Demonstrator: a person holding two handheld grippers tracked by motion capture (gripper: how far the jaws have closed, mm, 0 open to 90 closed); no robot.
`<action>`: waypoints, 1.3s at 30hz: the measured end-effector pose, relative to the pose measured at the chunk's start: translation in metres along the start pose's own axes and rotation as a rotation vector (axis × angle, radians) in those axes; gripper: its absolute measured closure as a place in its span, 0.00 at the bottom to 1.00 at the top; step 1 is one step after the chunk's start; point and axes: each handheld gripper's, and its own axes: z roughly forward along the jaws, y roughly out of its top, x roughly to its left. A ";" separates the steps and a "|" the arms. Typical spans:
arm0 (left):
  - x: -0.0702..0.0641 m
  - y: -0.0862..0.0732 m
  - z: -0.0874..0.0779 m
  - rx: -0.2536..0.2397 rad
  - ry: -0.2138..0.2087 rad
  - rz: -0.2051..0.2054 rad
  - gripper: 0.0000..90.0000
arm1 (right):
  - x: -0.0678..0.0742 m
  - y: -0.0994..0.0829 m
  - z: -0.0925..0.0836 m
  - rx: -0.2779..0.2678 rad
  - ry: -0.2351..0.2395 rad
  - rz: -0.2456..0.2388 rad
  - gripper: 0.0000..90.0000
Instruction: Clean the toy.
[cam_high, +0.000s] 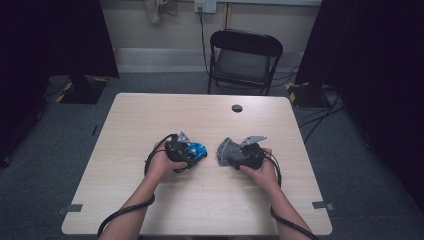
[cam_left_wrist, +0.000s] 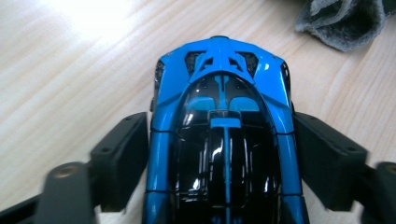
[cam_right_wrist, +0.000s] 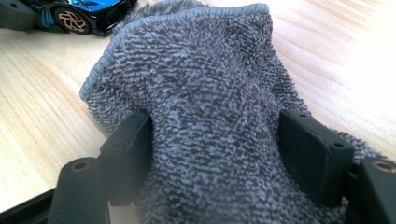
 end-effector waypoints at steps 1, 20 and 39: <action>0.001 0.000 -0.001 0.017 -0.009 -0.003 0.21 | 0.000 0.000 0.000 0.003 0.000 -0.002 0.31; -0.001 0.000 -0.003 0.038 -0.002 -0.028 0.29 | 0.000 0.001 0.000 0.003 -0.003 0.002 0.31; -0.022 0.009 -0.035 0.017 -0.074 0.039 0.29 | 0.000 0.011 -0.007 0.016 -0.051 0.086 0.77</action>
